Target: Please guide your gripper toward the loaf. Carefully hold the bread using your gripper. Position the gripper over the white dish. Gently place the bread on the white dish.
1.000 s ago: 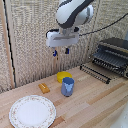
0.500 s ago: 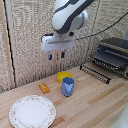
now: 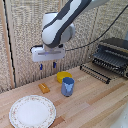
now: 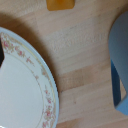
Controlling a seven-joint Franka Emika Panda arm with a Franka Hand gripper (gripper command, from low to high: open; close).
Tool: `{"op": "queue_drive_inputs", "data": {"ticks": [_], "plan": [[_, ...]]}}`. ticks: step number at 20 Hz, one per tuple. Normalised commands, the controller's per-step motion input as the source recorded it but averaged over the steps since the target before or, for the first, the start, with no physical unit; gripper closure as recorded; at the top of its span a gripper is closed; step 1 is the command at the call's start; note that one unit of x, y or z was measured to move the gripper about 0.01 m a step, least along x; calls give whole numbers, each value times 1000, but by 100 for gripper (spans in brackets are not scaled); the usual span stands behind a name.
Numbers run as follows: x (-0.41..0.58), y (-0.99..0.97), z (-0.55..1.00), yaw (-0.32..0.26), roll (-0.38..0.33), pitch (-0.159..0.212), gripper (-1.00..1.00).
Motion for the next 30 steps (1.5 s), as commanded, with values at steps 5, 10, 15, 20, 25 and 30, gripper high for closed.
{"op": "queue_drive_inputs", "data": {"ticks": [5, 10, 15, 20, 25, 30], "plan": [[359, 99, -349, 85, -70, 27, -100], [383, 63, -354, 119, -66, 13, -100], [349, 11, -337, 168, -69, 8, -100], [151, -42, -286, 153, -56, 17, -100], [10, -3, -172, 105, -60, 72, 100], [54, 0, -78, 55, -27, 55, 100]]}}
